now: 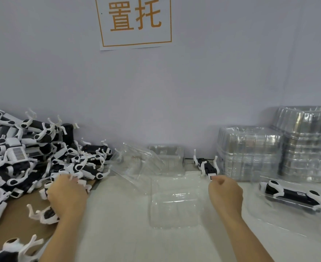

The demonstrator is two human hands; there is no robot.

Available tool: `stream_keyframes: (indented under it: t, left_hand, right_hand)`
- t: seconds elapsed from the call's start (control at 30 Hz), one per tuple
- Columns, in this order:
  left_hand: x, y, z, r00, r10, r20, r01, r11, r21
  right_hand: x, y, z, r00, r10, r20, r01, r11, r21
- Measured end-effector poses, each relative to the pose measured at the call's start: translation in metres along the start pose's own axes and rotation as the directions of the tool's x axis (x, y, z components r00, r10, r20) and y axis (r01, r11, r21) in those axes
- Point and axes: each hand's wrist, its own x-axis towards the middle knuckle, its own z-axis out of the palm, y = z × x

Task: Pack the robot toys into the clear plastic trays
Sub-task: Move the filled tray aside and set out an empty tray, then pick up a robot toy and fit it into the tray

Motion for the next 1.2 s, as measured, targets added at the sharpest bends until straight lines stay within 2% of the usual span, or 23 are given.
stream_keyframes:
  t: [0.13,0.23,0.3,0.37,0.43,0.53,0.57,0.63,0.7,0.77,0.83,0.9,0.97,1.07,1.13,1.2]
  left_hand:
    - [-0.005,0.042,-0.022,0.971,0.142,-0.19,-0.153,0.987,-0.047]
    - [-0.013,0.074,-0.032,0.959,0.193,-0.206,-0.244,0.934,-0.262]
    - [-0.019,0.091,-0.032,0.983,0.168,-0.079,-0.184,0.83,-0.526]
    - [-0.033,0.105,-0.031,0.982,0.114,0.15,0.047,0.625,-0.779]
    - [-0.05,0.116,-0.027,0.925,0.11,0.363,0.281,0.442,-0.852]
    - [-0.077,0.128,-0.018,0.822,0.175,0.541,0.482,0.291,-0.826]
    - [-0.084,0.131,-0.015,0.795,0.181,0.579,0.534,0.243,-0.81]
    - [-0.096,0.135,-0.011,0.75,0.183,0.636,0.618,0.149,-0.772]
    - [-0.108,0.137,-0.006,0.718,0.197,0.667,0.667,0.075,-0.741]
    - [-0.116,0.138,-0.002,0.704,0.215,0.677,0.682,0.06,-0.729]
    - [-0.122,0.138,0.0,0.693,0.231,0.683,0.688,0.071,-0.722]
    - [-0.125,0.138,0.001,0.666,0.254,0.701,0.71,0.073,-0.701]
    - [-0.124,0.137,0.001,0.619,0.29,0.73,0.744,0.084,-0.663]
    - [-0.123,0.134,0.0,0.521,0.366,0.771,0.771,0.185,-0.609]
    - [-0.122,0.133,0.001,0.469,0.397,0.788,0.77,0.253,-0.586]
    - [-0.119,0.13,0.003,0.487,0.403,0.775,0.718,0.321,-0.617]
  right_hand:
    - [-0.006,-0.007,0.006,0.988,-0.15,-0.04,0.151,0.988,0.041]
    - [-0.013,-0.013,0.012,0.947,-0.311,-0.082,0.318,0.942,0.106]
    - [-0.02,-0.018,0.016,0.893,-0.434,-0.116,0.447,0.886,0.128]
    - [-0.026,-0.025,0.017,0.833,-0.534,-0.145,0.552,0.822,0.143]
    - [-0.029,-0.031,0.014,0.801,-0.591,-0.095,0.595,0.768,0.238]
    - [-0.031,-0.035,0.008,0.776,-0.617,0.131,0.553,0.765,0.331]
    - [-0.033,-0.036,0.008,0.784,-0.585,0.21,0.484,0.787,0.383]
    - [-0.037,-0.039,0.012,0.829,-0.467,0.308,0.257,0.807,0.531]
    - [-0.039,-0.041,0.016,0.878,-0.359,0.316,0.093,0.777,0.622]
    - [-0.038,-0.04,0.017,0.894,-0.366,0.258,0.145,0.782,0.606]
    - [-0.036,-0.036,0.015,0.856,-0.477,0.199,0.325,0.797,0.509]
    - [-0.033,-0.034,0.016,0.825,-0.544,0.152,0.444,0.79,0.423]
    - [-0.03,-0.033,0.016,0.819,-0.569,0.073,0.508,0.779,0.367]
    - [-0.024,-0.029,0.012,0.772,-0.632,-0.066,0.629,0.746,0.218]
    - [-0.019,-0.026,0.009,0.773,-0.628,-0.091,0.635,0.763,0.12]
    - [-0.015,-0.024,0.006,0.815,-0.575,-0.07,0.579,0.805,0.129]
